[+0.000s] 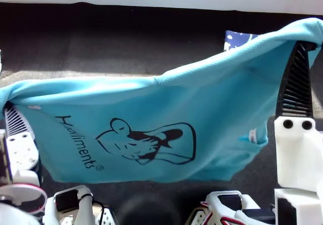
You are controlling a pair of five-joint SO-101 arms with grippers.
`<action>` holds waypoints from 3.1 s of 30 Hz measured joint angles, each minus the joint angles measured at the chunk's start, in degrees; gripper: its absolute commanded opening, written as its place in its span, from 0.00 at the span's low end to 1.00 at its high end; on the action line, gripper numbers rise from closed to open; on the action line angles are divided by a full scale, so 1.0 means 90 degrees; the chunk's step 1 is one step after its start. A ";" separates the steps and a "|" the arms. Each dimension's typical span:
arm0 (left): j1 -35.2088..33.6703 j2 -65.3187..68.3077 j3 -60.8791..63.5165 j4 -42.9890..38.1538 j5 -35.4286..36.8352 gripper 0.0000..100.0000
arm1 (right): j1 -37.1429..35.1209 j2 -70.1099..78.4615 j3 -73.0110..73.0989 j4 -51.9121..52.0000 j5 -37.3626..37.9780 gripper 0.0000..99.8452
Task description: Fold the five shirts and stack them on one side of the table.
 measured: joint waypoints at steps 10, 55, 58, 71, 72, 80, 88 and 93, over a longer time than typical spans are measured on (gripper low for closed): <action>0.0000 0.0010 0.1221 0.0000 0.0000 0.01 | 0.0000 0.0020 0.0283 0.0654 0.0000 0.01; 0.0313 1.0696 -0.3399 -0.1875 0.0010 0.01 | -0.0361 0.6252 0.3155 -0.2716 0.0000 0.01; 0.0332 1.0950 -0.3399 -0.1709 0.0010 0.01 | -0.0361 0.6759 0.3155 -0.2315 0.0000 0.01; 0.0332 1.1204 -0.3399 -0.0225 -0.0098 0.01 | -0.0361 0.7502 0.2921 -0.0645 0.0000 0.01; 0.0332 1.1204 -0.3399 -0.0068 -0.0234 0.01 | -0.0361 0.7502 0.2794 -0.0361 0.0000 0.01; 0.0332 1.1204 -0.3399 0.0908 -0.0488 0.01 | -0.0352 0.7502 0.1416 0.1543 0.0000 0.01; 0.0215 1.0667 -0.2422 0.1006 -0.0821 0.01 | -0.0215 0.7248 0.1680 0.1700 -0.1084 0.01; 0.0225 0.9895 -0.1280 0.1006 -0.0967 0.01 | -0.0225 0.6125 0.3282 0.1700 -0.1114 0.01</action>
